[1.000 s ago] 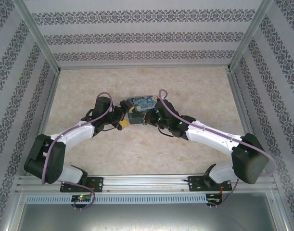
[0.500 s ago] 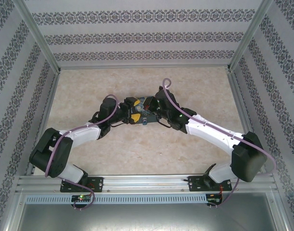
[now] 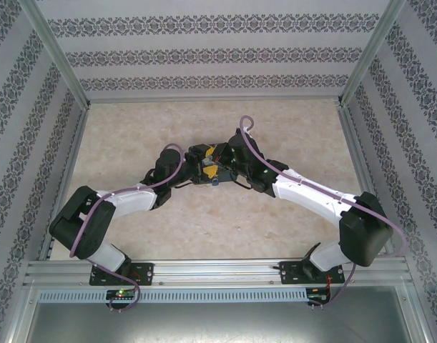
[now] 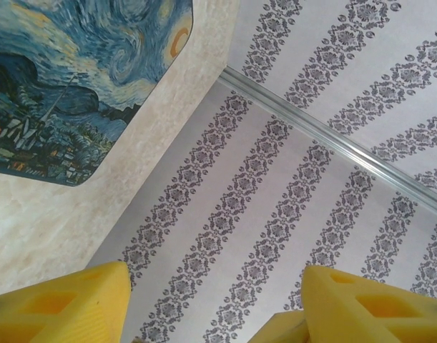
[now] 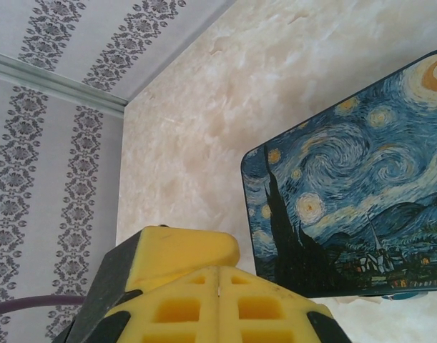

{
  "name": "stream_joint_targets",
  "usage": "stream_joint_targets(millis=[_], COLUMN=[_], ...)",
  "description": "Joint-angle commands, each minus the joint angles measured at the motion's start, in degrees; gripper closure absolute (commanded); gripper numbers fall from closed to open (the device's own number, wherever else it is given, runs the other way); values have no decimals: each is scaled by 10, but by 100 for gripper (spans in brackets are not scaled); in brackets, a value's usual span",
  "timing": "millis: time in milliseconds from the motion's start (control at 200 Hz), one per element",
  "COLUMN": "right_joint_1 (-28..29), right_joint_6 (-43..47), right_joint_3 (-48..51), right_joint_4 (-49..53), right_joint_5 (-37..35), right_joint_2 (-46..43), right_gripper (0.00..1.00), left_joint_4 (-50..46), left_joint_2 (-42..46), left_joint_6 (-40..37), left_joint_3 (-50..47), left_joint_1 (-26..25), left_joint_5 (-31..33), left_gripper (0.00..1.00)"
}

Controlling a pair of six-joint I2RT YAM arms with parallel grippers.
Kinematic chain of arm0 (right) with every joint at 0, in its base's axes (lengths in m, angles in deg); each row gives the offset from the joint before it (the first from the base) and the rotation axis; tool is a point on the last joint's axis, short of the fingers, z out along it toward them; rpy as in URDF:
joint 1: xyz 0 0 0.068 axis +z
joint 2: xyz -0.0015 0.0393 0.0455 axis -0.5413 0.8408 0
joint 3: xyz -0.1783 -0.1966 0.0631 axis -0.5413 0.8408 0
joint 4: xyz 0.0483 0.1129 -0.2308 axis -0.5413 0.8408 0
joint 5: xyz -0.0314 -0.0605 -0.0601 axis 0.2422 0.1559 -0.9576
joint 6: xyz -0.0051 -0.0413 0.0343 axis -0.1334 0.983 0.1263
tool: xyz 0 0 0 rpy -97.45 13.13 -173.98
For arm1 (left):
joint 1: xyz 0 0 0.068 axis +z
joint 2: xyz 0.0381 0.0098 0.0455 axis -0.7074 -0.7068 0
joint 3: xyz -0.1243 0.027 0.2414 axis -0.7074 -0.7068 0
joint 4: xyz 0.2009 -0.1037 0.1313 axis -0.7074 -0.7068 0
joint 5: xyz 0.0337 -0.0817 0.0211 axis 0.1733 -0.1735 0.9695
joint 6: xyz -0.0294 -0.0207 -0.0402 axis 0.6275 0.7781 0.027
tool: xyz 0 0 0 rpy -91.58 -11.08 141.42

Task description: Unlock the padlock with the key

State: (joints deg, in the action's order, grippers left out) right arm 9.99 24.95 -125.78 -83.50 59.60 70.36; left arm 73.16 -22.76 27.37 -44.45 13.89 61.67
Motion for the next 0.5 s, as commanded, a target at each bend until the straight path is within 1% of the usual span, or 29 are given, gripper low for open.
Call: stream_joint_targets(millis=[0,185,320,495], right_joint_1=[5,4,0,-3], right_joint_6=[-8,-10,-13,-14], right_joint_3=[-7,11,24,35], right_joint_4=[-16,-15,-15,-14], right_joint_5=[-12,-21,-27,-34], right_joint_2=[6,-6,-19,-30], right_gripper=[100,100,100,100], left_joint_4=[53,56,49,31], left_joint_2=[-11,-11,-9,1], left_joint_6=[25,26,23,15], left_joint_3=[6,1,-3,-7], left_joint_1=[-11,-11,-11,-11], left_joint_5=[16,25,32,38], left_gripper=[38,52,54,54])
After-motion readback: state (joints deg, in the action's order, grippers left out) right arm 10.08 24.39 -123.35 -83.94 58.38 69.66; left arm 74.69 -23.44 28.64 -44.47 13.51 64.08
